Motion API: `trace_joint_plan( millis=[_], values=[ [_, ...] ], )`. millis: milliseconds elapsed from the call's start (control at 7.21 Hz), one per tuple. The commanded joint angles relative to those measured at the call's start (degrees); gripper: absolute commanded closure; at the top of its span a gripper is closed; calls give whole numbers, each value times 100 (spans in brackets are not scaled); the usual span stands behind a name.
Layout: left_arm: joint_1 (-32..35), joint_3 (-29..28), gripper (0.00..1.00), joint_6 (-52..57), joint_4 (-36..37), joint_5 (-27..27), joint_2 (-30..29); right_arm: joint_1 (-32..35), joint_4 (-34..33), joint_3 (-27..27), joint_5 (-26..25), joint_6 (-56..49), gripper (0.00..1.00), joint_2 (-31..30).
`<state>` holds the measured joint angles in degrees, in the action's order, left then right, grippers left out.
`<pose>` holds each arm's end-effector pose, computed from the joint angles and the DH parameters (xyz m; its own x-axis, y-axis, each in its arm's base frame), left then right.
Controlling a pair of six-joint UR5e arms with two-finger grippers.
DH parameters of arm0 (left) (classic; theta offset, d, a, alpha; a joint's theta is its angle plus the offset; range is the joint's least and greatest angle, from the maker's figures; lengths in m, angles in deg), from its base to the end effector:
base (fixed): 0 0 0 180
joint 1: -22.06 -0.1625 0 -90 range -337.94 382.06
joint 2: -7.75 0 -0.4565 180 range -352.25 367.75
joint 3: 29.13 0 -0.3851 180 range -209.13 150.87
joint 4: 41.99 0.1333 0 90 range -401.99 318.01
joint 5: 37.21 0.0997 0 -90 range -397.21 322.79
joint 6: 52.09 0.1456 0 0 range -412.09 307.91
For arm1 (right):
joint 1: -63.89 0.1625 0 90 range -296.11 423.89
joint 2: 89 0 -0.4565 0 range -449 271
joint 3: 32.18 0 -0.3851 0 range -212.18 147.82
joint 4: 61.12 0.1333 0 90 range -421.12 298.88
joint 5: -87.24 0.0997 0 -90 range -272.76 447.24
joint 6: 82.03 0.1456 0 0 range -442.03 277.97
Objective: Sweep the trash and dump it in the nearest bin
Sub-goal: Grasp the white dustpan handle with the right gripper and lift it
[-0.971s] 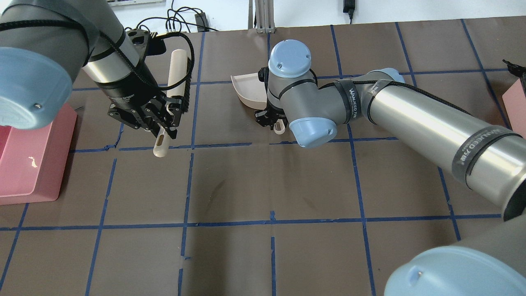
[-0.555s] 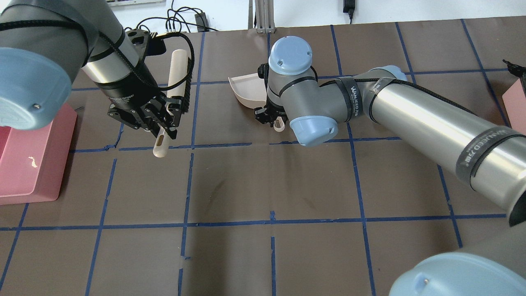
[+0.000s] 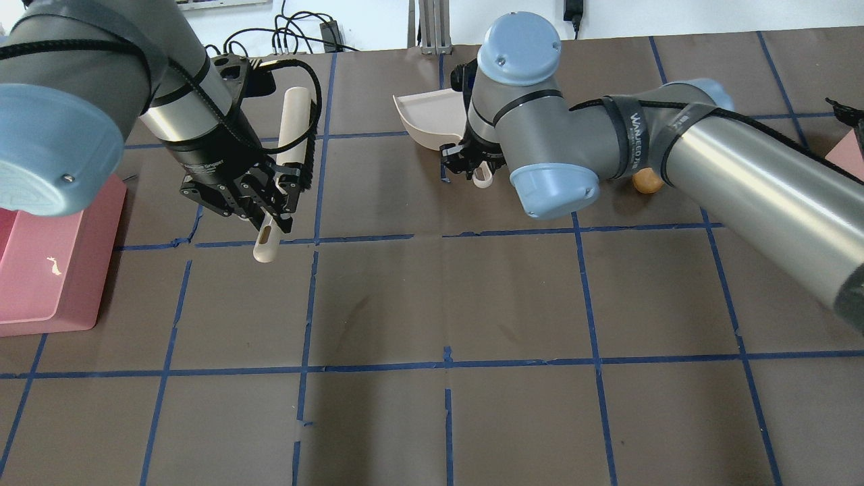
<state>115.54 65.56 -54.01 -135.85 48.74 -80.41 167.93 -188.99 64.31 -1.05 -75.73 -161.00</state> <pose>-0.1708 -0.4425 0.4437 -0.9976 0.0191 0.0662 0.0269 0.9925 0.1191 0.2845 -0.5702 0.3185 -0.9881 -0.1441 -0.0542 -0.1284 0.9654 -0.2268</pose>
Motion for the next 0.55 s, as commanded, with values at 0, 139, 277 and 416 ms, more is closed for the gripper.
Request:
trace_joint_plan(
  millis=[0, 139, 277, 416],
  values=[
    [12, 14, 100, -97, -1, -26, -87, -670, 680, 1, 13, -731, 66, -681],
    [21, 41, 100, -98, -10, -26, -96, -1022, 980, 1, 22, -1058, 67, -989],
    [21, 58, 100, -98, -10, -26, -113, -1339, 1331, 10, 5, -1444, 67, -1305],
    [47, 50, 100, -98, -10, -26, -157, -1647, 1857, 36, -21, -1900, 67, -1613]
  ],
)
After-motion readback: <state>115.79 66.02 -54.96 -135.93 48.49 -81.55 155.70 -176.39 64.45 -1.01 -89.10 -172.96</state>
